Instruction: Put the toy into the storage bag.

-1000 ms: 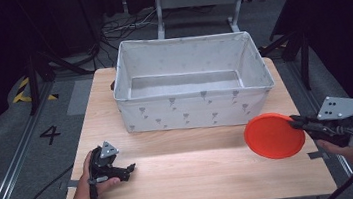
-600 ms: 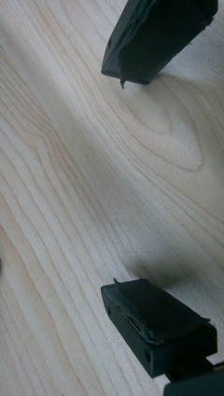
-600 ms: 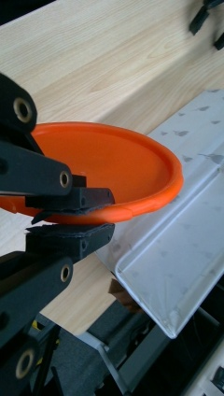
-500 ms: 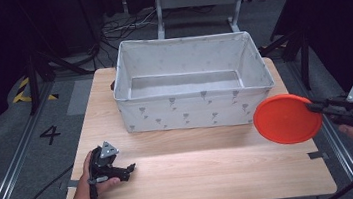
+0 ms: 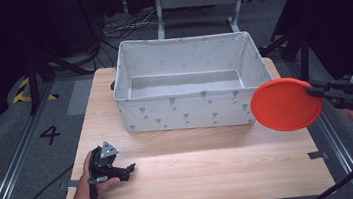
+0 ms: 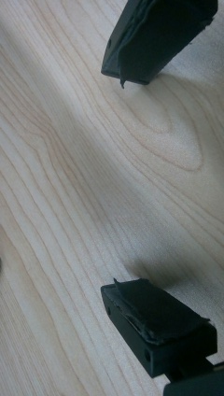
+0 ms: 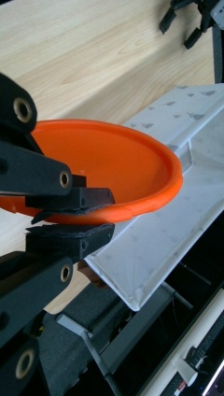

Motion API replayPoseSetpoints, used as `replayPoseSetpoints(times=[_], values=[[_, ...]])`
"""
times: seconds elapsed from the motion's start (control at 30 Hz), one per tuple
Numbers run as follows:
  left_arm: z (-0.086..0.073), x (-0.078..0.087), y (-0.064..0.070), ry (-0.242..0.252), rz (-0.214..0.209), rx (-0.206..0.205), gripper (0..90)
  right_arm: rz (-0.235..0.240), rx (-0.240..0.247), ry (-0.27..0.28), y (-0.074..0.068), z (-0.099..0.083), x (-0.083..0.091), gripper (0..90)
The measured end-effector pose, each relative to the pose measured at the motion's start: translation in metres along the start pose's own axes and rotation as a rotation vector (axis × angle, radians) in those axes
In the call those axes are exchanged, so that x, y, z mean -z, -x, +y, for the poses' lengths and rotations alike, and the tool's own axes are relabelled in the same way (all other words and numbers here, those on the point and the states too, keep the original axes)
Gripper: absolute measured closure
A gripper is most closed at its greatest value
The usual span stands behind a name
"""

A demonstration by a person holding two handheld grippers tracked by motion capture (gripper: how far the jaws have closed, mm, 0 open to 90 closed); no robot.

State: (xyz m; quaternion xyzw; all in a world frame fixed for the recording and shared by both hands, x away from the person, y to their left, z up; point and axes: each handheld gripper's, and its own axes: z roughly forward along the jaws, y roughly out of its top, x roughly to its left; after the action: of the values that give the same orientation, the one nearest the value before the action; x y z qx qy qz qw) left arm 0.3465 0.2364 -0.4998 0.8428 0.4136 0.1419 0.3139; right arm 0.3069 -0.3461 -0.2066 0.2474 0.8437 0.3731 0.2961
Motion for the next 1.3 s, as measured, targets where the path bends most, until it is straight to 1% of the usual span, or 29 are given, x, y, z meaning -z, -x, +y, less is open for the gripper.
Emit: replayPoseSetpoints(times=[0.1,0.2,0.33,0.4,0.53,0.57,0.73,0.8,0.93,1.03,1.1,1.2,1.23,1.27,1.3], values=[[0.000,0.000,0.000,0.000,0.000,0.000,0.5,-0.011,0.009,-0.001,0.005,0.012,-0.001,82.6],[0.000,0.000,0.000,0.000,0.000,0.000,0.5,-0.010,0.022,0.001,0.007,0.022,-0.003,82.6],[0.000,0.000,0.000,0.000,0.000,0.000,0.5,-0.011,0.031,-0.007,0.013,0.033,-0.013,82.6],[0.000,0.000,0.000,0.000,0.000,0.000,0.5,-0.014,0.036,-0.010,0.015,0.035,-0.016,82.6],[0.000,0.000,0.000,-0.002,-0.003,-0.002,0.5,-0.019,0.026,0.001,0.022,0.045,-0.026,82.7],[0.000,0.000,0.000,-0.002,0.000,0.000,0.5,-0.021,0.032,0.000,0.024,0.049,-0.029,82.6],[0.000,0.000,0.000,-0.002,0.000,-0.001,0.5,-0.040,0.032,-0.010,0.035,0.064,-0.039,82.7],[0.000,0.000,0.000,0.000,0.000,0.000,0.5,-0.053,0.042,-0.021,0.040,0.071,-0.045,82.6],[0.000,0.000,0.000,-0.002,0.000,-0.001,0.5,-0.060,0.037,-0.038,0.051,0.078,-0.060,82.7],[0.000,0.000,0.000,-0.003,-0.003,-0.003,0.5,-0.046,0.039,-0.049,0.059,0.082,-0.076,82.6],[0.000,0.000,0.000,-0.002,0.000,-0.001,0.5,-0.039,0.042,-0.053,0.062,0.083,-0.085,82.6],[0.000,0.000,0.000,0.000,-0.001,0.001,0.5,-0.028,0.060,-0.062,0.067,0.086,-0.102,82.7],[0.000,0.000,0.000,0.000,0.000,0.003,0.6,-0.017,0.071,-0.064,0.069,0.087,-0.107,82.6],[0.000,0.000,0.000,-0.001,0.000,0.005,0.5,-0.013,0.073,-0.066,0.071,0.088,-0.111,82.6],[0.000,0.000,0.000,-0.001,0.000,0.005,0.5,-0.013,0.073,-0.066,0.071,0.088,-0.111,82.6]])
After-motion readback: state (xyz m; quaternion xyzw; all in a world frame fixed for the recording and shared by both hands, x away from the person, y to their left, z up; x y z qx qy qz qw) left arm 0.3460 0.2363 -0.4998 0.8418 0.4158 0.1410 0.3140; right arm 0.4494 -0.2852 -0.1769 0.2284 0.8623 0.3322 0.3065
